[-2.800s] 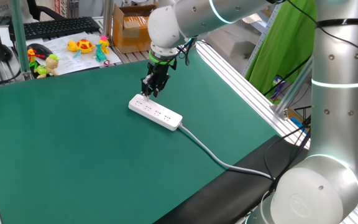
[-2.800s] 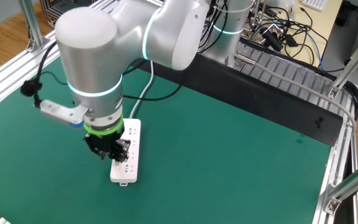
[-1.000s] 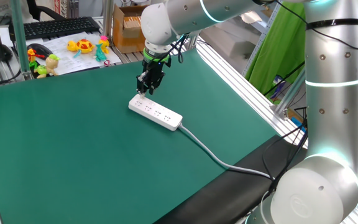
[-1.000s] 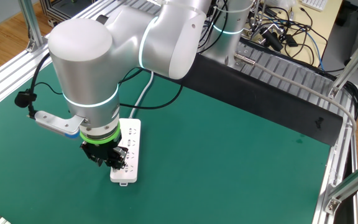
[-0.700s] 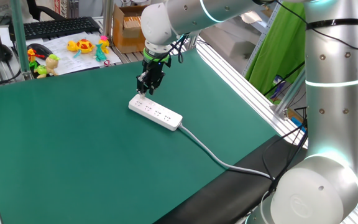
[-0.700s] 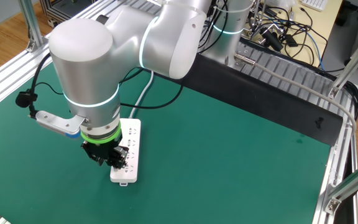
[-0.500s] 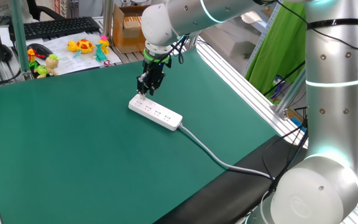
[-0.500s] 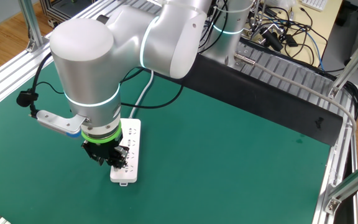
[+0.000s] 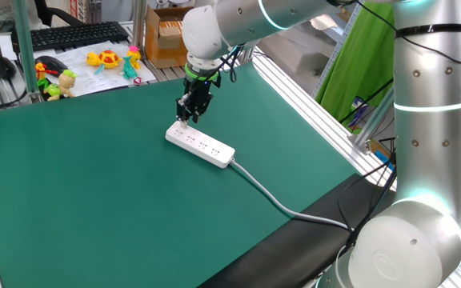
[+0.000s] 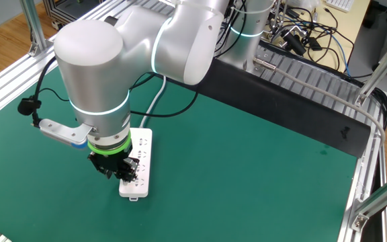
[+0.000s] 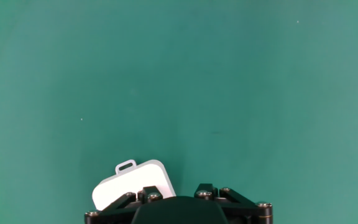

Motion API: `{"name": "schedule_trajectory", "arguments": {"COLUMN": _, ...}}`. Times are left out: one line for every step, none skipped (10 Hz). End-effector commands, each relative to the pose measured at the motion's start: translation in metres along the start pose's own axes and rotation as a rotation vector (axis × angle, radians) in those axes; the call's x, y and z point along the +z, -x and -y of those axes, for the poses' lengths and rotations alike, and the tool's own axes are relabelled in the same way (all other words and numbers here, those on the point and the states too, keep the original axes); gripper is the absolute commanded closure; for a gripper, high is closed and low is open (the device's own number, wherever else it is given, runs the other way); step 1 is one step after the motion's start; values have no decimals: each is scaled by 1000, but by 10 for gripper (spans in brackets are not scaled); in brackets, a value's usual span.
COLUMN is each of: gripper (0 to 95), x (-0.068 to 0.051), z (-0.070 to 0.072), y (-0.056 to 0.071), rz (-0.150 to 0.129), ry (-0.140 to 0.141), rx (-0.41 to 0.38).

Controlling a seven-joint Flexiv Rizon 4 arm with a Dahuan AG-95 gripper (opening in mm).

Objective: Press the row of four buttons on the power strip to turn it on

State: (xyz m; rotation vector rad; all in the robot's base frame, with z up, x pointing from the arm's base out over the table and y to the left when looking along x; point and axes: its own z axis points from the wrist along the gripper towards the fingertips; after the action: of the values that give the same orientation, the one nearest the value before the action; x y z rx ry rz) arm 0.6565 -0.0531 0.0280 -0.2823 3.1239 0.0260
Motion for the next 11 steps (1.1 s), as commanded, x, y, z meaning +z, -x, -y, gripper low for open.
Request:
{"name": "schedule_trajectory", "arguments": {"gripper": 570, "x": 8, "z": 1, "y": 0, "rz": -1, "ry": 0, "rx": 1}}
{"name": "schedule_trajectory", "arguments": {"gripper": 570, "x": 9, "z": 1, "y": 0, "rz": 1, "ry": 1, "rx": 3}}
{"name": "schedule_trajectory", "arguments": {"gripper": 570, "x": 9, "z": 1, "y": 0, "rz": 0, "ry": 1, "rx": 3}}
{"name": "schedule_trajectory", "arguments": {"gripper": 570, "x": 10, "z": 1, "y": -1, "rz": 0, "ry": 1, "rx": 4}}
{"name": "schedule_trajectory", "arguments": {"gripper": 570, "x": 10, "z": 0, "y": -2, "rz": 0, "ry": 1, "rx": 6}}
{"name": "schedule_trajectory", "arguments": {"gripper": 570, "x": 12, "z": -1, "y": -6, "rz": 1, "ry": 1, "rx": 9}}
{"name": "schedule_trajectory", "arguments": {"gripper": 570, "x": 13, "z": -1, "y": -9, "rz": 3, "ry": 1, "rx": 11}}
{"name": "schedule_trajectory", "arguments": {"gripper": 570, "x": 13, "z": -2, "y": -10, "rz": 8, "ry": 0, "rx": 12}}
{"name": "schedule_trajectory", "arguments": {"gripper": 570, "x": 13, "z": -2, "y": -10, "rz": 8, "ry": -1, "rx": 12}}
{"name": "schedule_trajectory", "arguments": {"gripper": 570, "x": 13, "z": -2, "y": -10, "rz": 8, "ry": -1, "rx": 14}}
{"name": "schedule_trajectory", "arguments": {"gripper": 570, "x": 9, "z": -1, "y": -11, "rz": 7, "ry": 0, "rx": 20}}
